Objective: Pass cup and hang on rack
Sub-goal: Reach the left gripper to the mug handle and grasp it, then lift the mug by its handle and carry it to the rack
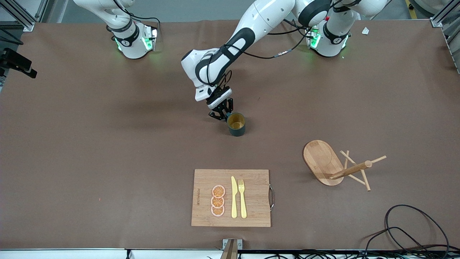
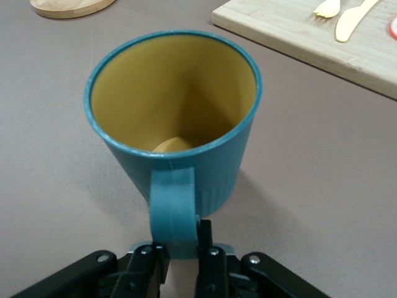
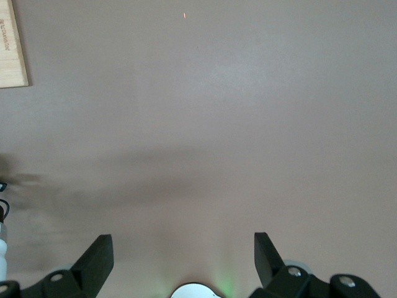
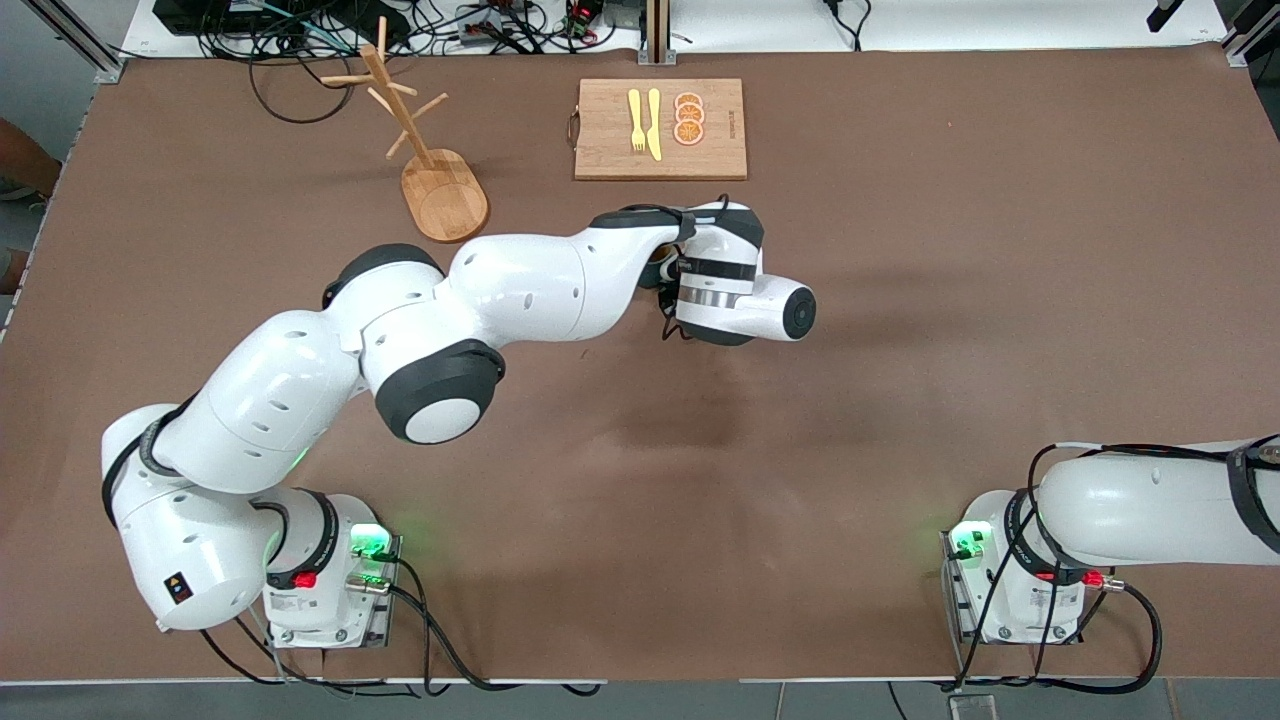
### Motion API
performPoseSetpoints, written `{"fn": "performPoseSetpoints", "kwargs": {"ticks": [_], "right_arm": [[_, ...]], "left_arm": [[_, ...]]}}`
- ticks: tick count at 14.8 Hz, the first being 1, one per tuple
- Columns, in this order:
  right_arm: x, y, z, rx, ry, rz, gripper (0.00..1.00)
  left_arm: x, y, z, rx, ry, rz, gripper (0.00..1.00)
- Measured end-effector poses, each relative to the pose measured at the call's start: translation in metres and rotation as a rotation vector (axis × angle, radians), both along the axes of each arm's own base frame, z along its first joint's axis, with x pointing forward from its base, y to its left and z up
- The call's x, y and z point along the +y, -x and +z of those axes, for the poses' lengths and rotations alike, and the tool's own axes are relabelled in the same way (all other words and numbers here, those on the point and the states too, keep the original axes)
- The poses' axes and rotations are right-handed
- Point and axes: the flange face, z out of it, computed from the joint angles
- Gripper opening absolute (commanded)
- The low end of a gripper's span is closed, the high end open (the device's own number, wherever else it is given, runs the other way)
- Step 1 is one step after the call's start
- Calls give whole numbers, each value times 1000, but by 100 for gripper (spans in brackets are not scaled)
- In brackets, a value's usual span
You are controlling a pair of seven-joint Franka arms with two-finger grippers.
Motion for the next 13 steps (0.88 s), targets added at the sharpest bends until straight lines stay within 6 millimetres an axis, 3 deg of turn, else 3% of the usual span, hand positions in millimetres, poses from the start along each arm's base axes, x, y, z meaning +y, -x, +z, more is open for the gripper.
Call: {"fn": "performPoseSetpoints", "kwargs": {"ticks": [2, 4, 7, 10, 13], "right_arm": [[0, 2, 0, 9, -1, 0, 100], [1, 4, 0, 19, -2, 1, 100], [2, 5, 1, 19, -2, 4, 100], [2, 5, 3, 12, -2, 4, 100], [2, 5, 4, 7, -1, 4, 100]], "left_arm": [[-2, -7, 11, 19, 14, 7, 0], [-2, -26, 42, 61, 54, 34, 0], [11, -70, 123, 150, 155, 75, 0], [38, -110, 203, 244, 291, 119, 0], [71, -145, 259, 348, 454, 176, 0]]}}
